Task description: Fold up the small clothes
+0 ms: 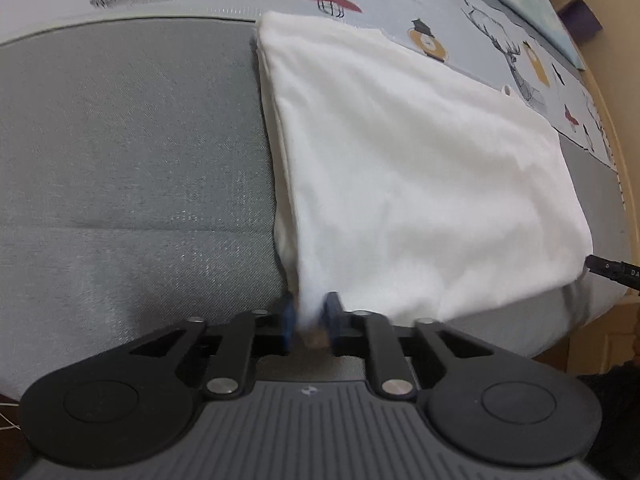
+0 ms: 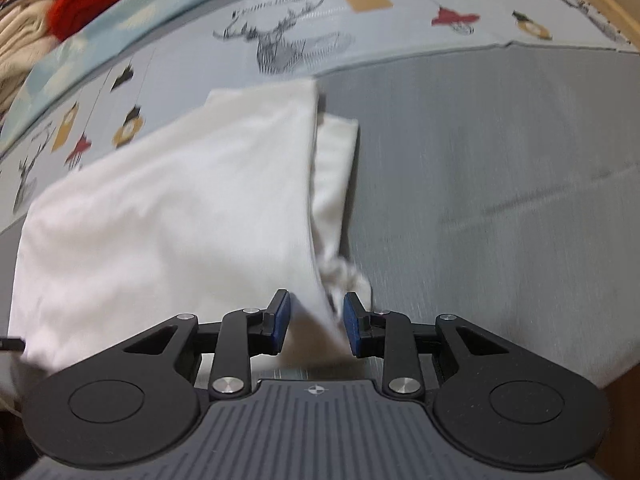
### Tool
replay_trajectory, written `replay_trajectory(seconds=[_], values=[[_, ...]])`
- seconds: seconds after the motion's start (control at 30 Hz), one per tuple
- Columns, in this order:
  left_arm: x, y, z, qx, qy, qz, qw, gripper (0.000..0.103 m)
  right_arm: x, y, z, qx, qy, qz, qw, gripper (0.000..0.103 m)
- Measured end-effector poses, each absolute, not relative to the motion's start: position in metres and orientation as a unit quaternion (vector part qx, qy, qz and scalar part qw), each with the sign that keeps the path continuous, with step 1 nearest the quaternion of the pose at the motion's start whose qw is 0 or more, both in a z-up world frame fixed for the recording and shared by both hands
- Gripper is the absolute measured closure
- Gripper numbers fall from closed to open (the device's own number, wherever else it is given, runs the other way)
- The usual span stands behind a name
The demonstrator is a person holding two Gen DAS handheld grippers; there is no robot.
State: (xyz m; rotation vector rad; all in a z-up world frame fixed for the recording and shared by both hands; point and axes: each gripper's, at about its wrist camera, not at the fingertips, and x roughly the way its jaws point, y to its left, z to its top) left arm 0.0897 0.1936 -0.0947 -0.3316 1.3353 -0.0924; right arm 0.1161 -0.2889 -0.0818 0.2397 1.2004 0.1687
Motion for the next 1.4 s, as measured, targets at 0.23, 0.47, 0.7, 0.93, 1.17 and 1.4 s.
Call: replay_trajectory(seconds=[0.23, 0.47, 0.7, 0.93, 1.17, 1.4], values=[[0.067, 0.207, -0.071, -0.175, 0.581, -0.031, 0.794, 0.095, 0.102, -0.305, -0.053, 0.151, 0.515, 0.072, 0.841, 0.103], [0.072, 0.205, -0.079, -0.143, 0.61, 0.001, 0.779, 0.091, 0.106, -0.317, -0.073, 0.151, 0.56, 0.024, 0.814, 0.102], [0.075, 0.202, -0.07, -0.145, 0.594, 0.005, 0.791, 0.09, 0.11, -0.309, -0.064, 0.172, 0.526, 0.06, 0.83, 0.065], [0.081, 0.197, -0.063, -0.151, 0.581, -0.005, 0.8, 0.089, 0.117, -0.288, -0.07, 0.119, 0.535, 0.081, 0.832, 0.103], [0.087, 0.178, -0.068, -0.129, 0.59, -0.04, 0.796, 0.089, 0.114, -0.318, -0.069, 0.168, 0.531, 0.038, 0.83, 0.103], [0.084, 0.18, -0.071, -0.125, 0.593, -0.032, 0.795, 0.089, 0.119, -0.294, -0.063, 0.163, 0.506, 0.085, 0.843, 0.073]])
